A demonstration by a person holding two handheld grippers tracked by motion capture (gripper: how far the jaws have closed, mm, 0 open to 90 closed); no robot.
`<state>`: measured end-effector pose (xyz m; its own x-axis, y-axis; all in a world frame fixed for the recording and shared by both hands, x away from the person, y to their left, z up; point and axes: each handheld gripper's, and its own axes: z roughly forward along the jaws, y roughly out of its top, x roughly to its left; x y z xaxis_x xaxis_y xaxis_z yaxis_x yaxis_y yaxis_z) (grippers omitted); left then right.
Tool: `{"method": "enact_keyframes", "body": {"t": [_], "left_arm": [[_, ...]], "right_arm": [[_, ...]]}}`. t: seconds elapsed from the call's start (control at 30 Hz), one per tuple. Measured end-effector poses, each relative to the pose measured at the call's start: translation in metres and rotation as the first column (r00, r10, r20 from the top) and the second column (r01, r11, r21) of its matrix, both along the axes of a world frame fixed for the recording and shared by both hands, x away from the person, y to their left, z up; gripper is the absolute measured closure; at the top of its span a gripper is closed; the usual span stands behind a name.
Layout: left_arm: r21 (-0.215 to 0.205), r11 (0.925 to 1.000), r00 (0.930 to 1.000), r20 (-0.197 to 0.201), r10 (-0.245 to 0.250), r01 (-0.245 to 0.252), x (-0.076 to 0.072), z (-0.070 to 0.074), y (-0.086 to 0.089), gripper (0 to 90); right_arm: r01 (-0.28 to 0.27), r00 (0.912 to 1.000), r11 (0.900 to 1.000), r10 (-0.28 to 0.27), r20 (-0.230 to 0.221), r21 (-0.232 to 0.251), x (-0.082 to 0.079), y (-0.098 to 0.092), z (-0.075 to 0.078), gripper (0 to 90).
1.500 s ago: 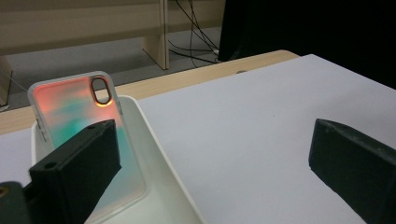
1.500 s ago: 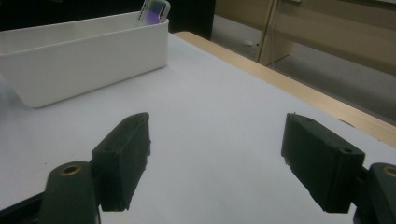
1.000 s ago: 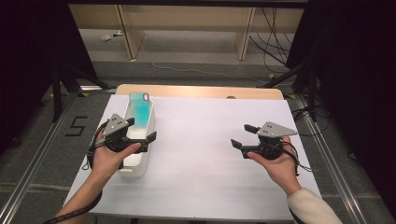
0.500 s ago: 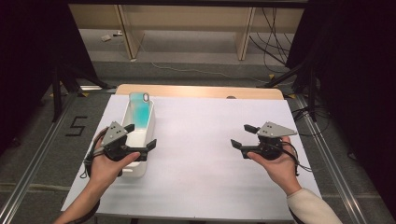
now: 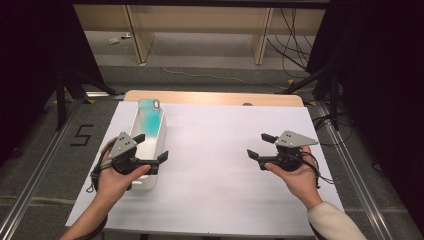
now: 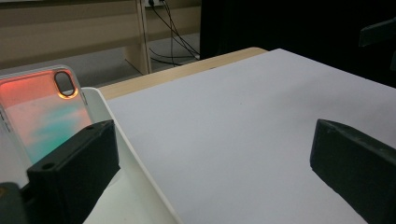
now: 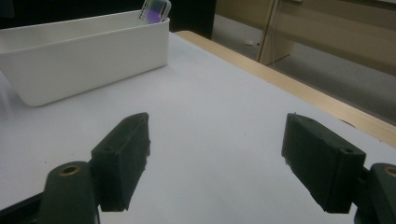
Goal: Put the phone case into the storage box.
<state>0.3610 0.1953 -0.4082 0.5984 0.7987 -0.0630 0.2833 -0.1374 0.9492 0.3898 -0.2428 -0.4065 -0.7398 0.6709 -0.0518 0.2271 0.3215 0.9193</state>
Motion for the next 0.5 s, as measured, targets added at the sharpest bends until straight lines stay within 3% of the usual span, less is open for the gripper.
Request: {"method": "enact_keyframes", "body": {"t": [0.23,0.4,0.5], "left_arm": [[-0.001,1.0000,0.9999,0.005,-0.010,0.010,-0.0016,-0.0027,-0.0023,0.9],[0.003,0.9999,0.9999,0.004,-0.015,0.015,-0.0032,-0.0045,-0.0039,0.9],[0.001,0.9999,0.9999,0.005,-0.016,0.016,-0.0038,-0.0056,-0.0049,0.9]], "right_arm": [[-0.006,1.0000,1.000,0.006,-0.008,-0.002,-0.0002,-0.0009,0.0011,24.7],[0.004,0.9998,1.000,-0.004,0.017,0.004,0.0011,-0.0020,0.0008,24.7],[-0.002,1.0000,1.000,0.002,0.001,0.004,0.0000,-0.0011,0.0012,24.6]]}}
